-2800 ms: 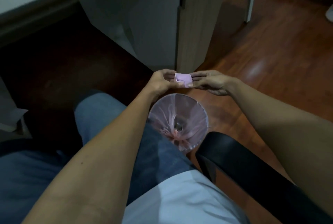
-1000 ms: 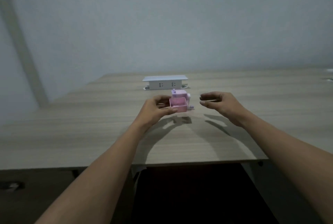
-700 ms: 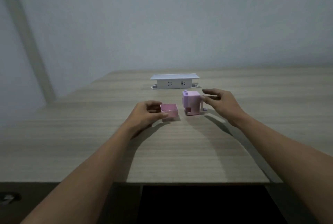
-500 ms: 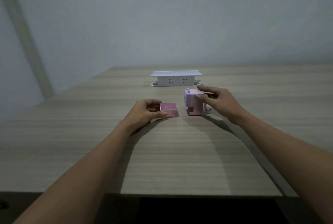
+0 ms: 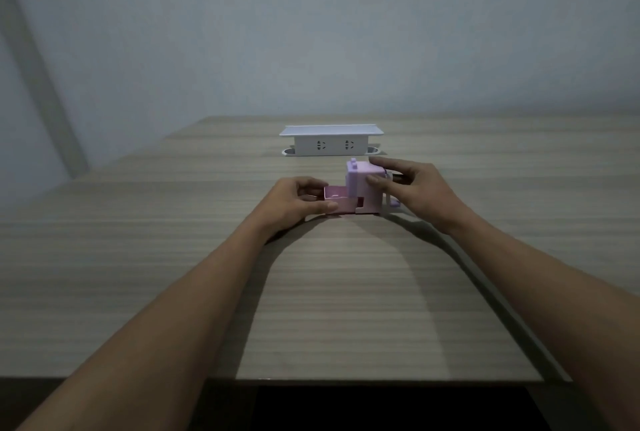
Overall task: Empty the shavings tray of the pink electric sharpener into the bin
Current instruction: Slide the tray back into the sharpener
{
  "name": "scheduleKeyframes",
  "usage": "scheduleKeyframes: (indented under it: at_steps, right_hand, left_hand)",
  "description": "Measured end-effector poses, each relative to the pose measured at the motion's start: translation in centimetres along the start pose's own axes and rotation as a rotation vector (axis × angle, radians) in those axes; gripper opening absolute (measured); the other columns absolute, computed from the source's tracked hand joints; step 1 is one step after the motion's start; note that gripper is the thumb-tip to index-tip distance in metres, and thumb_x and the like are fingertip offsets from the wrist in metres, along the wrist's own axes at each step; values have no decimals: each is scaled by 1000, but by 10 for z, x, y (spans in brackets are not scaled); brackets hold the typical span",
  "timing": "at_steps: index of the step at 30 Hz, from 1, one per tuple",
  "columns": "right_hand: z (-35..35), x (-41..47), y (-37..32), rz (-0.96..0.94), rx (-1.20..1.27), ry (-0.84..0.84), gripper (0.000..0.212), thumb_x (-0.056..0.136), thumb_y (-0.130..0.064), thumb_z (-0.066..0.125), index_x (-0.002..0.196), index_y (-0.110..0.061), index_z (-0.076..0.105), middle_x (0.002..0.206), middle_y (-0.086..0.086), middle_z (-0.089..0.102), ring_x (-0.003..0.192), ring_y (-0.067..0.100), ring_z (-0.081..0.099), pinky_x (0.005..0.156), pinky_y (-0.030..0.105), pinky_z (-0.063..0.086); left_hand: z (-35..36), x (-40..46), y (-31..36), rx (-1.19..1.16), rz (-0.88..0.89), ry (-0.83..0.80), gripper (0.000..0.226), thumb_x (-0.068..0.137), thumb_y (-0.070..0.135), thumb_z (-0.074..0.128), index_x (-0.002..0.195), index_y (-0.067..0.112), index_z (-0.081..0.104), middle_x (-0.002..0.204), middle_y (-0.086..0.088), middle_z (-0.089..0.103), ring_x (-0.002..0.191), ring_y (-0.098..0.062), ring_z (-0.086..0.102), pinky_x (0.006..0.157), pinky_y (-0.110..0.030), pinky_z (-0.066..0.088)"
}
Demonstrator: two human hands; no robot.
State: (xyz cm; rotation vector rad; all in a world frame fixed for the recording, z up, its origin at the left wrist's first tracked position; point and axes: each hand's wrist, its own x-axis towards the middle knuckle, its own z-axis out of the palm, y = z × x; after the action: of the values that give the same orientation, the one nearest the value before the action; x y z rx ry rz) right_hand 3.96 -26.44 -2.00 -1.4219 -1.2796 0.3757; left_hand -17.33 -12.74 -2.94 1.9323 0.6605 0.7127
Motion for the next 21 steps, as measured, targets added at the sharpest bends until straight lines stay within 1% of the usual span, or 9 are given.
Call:
scheduleKeyframes:
  at_steps: [2, 3, 6, 9, 11, 13, 16, 19, 21]
  right_hand:
    - [0, 0, 1, -12, -7, 3, 50, 86, -28, 77, 134, -23, 66, 136, 2, 66, 115, 31, 68, 79, 53, 62]
    - [0, -1, 0, -22, -17, 5, 50, 87, -28, 77, 135, -22, 65, 138, 3, 65, 116, 29, 68, 78, 49, 63]
    - [1, -1, 1, -48, -35, 10, 50, 89, -27, 75, 137, -22, 63, 142, 2, 62, 120, 22, 64, 71, 28, 63]
    - [2, -1, 2, -58, -29, 4, 49, 89, -25, 74, 137, -21, 63, 141, 3, 62, 118, 21, 65, 67, 25, 63]
    - [2, -1, 1, -65, -9, 7, 50, 89, -23, 75, 137, -19, 64, 138, 2, 64, 113, 14, 66, 69, 22, 62]
    - [-1, 0, 0, -73, -11, -29, 53, 88, -19, 76, 139, -18, 62, 139, 3, 64, 110, 4, 65, 78, 17, 59]
    - [-8, -1, 10, -28, -35, -125, 76, 83, -18, 81, 151, -26, 48, 138, 4, 63, 116, 12, 67, 93, 23, 56]
    - [-12, 4, 24, 33, -105, -143, 99, 77, -22, 87, 157, -36, 31, 125, 6, 68, 112, 15, 70, 100, 30, 53]
    - [-12, 13, 29, 81, -37, -112, 102, 72, -18, 91, 155, -32, 34, 124, 13, 69, 111, 21, 71, 102, 39, 54]
  left_hand:
    - [6, 2, 2, -14, 1, -13, 55, 78, 11, 85, 129, 4, 64, 115, -9, 75, 103, -17, 74, 82, -15, 58]
    - [9, 3, 4, -21, 4, -22, 54, 79, 10, 85, 129, 3, 64, 116, -9, 75, 101, -16, 74, 81, -15, 58]
    - [21, 6, 9, -4, 28, -45, 50, 80, 12, 84, 126, 4, 66, 114, -5, 76, 95, -6, 74, 81, -15, 58]
    - [31, 10, 12, -17, 53, -47, 51, 79, 11, 84, 128, 4, 68, 116, -6, 77, 97, -7, 75, 79, -14, 58]
    - [32, 11, 12, -40, 54, -45, 54, 79, 10, 85, 129, 4, 68, 117, -7, 76, 103, -11, 75, 78, -13, 57]
    - [32, 11, 11, -68, 53, -42, 56, 79, 8, 84, 131, 5, 66, 119, -6, 76, 102, -7, 74, 77, -12, 56]
    - [33, 14, 11, -80, 54, -38, 52, 80, 7, 83, 129, 6, 67, 115, -3, 76, 91, 2, 75, 73, -10, 54]
    - [34, 19, 10, -108, 31, -43, 49, 79, 7, 84, 126, 6, 69, 112, -2, 78, 93, -6, 77, 75, -14, 56]
    - [34, 27, 11, -118, 20, -35, 51, 78, 7, 84, 127, 6, 69, 113, -4, 78, 99, -14, 77, 80, -21, 59]
